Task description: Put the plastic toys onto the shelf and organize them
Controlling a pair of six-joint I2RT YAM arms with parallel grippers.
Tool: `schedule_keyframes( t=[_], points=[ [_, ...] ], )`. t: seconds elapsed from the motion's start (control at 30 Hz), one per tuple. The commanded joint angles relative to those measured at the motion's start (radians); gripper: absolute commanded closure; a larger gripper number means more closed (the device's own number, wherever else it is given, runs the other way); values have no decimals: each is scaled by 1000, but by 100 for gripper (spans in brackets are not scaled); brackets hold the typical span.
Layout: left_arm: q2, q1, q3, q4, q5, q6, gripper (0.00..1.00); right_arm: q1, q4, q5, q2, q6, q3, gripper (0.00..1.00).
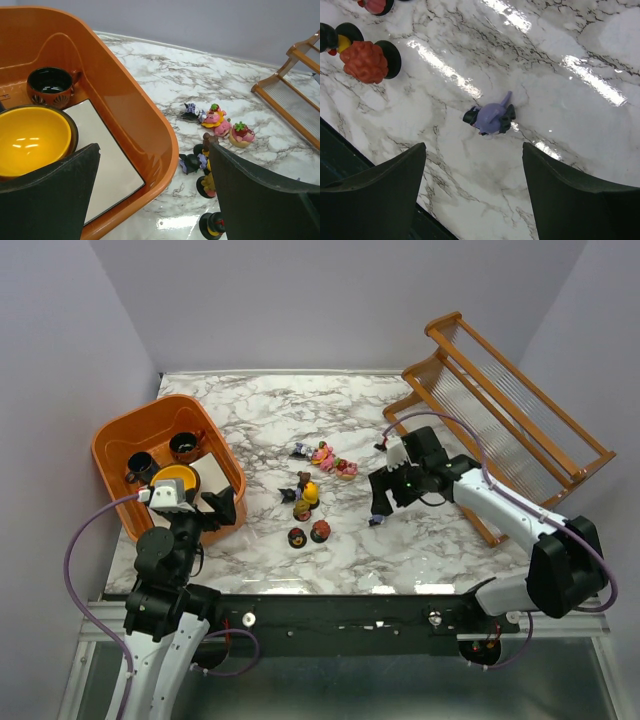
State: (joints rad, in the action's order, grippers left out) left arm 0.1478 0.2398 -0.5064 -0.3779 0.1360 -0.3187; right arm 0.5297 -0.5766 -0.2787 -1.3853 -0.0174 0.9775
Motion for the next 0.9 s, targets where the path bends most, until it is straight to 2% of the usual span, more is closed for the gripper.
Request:
schedule_keyframes(
  t=[0.0, 0.1, 0.3, 0.5, 0.6, 0.77, 0.87],
  points=[
    [6, 3, 9, 34, -47, 12, 1, -132, 29, -290, -32, -45, -31, 16],
    [12, 3, 9, 37, -58, 13, 1, -161, 49, -341, -55, -52, -36, 17],
    [16, 3, 9, 40, -65, 15, 1, -185, 83, -341, -133, -50, -25, 22],
    [21, 3, 11, 40, -70, 15, 1, -183, 107, -337, -161, -32, -20, 35],
    [21, 3, 11, 42, -69, 15, 1, -178, 130, -323, -141, 9, -26, 46],
    [21, 3, 12, 45, -72, 13, 1, -123, 153, -156, -98, 98, -37, 52],
    [19, 3, 12, 45, -73, 13, 1, -96, 155, -35, -98, 175, -46, 52]
  ],
)
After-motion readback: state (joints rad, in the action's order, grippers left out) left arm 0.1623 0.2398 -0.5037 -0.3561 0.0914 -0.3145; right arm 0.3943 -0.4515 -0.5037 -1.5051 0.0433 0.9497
